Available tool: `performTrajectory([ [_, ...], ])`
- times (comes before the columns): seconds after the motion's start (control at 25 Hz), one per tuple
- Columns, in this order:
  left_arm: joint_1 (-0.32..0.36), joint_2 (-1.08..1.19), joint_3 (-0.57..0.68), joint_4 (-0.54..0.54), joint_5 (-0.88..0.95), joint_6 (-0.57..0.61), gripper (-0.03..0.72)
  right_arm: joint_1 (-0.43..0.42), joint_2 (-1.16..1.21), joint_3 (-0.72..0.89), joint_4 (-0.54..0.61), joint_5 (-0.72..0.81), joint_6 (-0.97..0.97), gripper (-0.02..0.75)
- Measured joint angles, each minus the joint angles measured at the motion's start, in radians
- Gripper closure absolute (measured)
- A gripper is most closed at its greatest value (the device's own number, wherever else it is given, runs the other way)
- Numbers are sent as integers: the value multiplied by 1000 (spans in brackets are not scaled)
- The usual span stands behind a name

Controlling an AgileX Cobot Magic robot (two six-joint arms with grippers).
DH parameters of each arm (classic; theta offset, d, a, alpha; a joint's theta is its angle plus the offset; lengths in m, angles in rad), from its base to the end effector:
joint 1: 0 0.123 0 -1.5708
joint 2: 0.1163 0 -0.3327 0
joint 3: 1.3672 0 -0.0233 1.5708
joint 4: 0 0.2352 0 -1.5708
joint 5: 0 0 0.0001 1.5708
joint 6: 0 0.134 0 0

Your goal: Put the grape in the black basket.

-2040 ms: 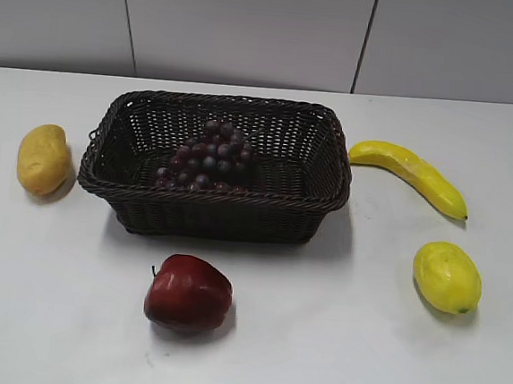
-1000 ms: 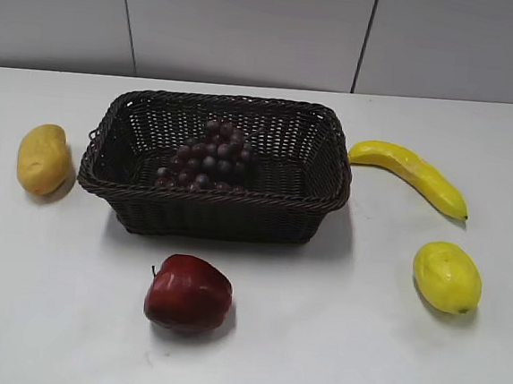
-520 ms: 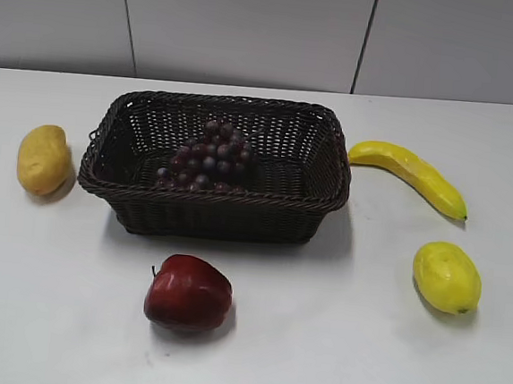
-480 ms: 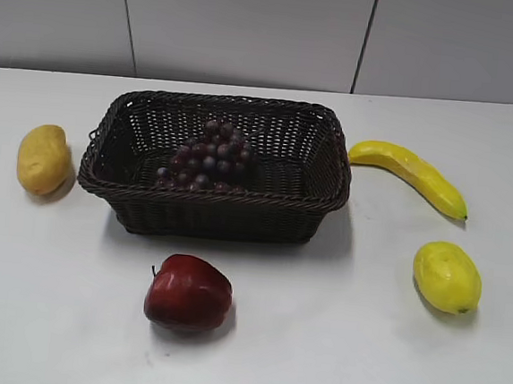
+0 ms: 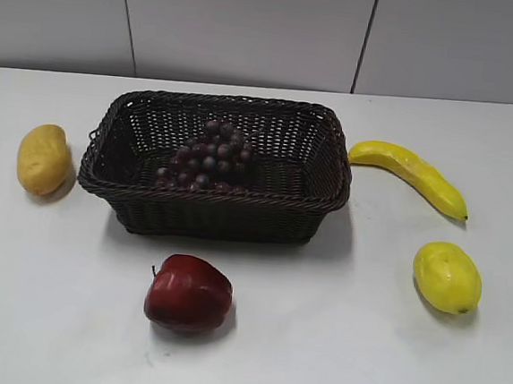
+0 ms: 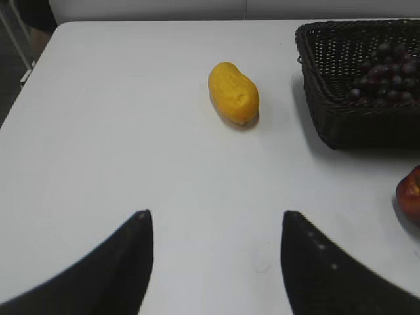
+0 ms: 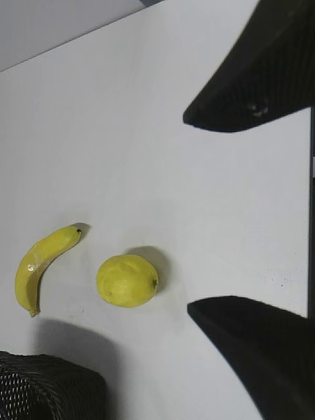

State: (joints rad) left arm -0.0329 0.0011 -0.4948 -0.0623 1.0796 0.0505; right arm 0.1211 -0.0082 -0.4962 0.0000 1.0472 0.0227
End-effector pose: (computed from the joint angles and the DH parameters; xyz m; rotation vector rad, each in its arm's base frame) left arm -0.0293 -0.0064 0.2466 0.0896 2.0665 -0.0641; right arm -0.0280 -0.0034 0.2504 -0.0997 2.0250 0.0908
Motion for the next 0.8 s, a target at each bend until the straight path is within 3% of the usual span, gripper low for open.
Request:
performTrajectory([
  [0.8, 0, -6, 0, -1, 0, 0, 104, 0, 0, 0, 0, 0, 0, 148],
])
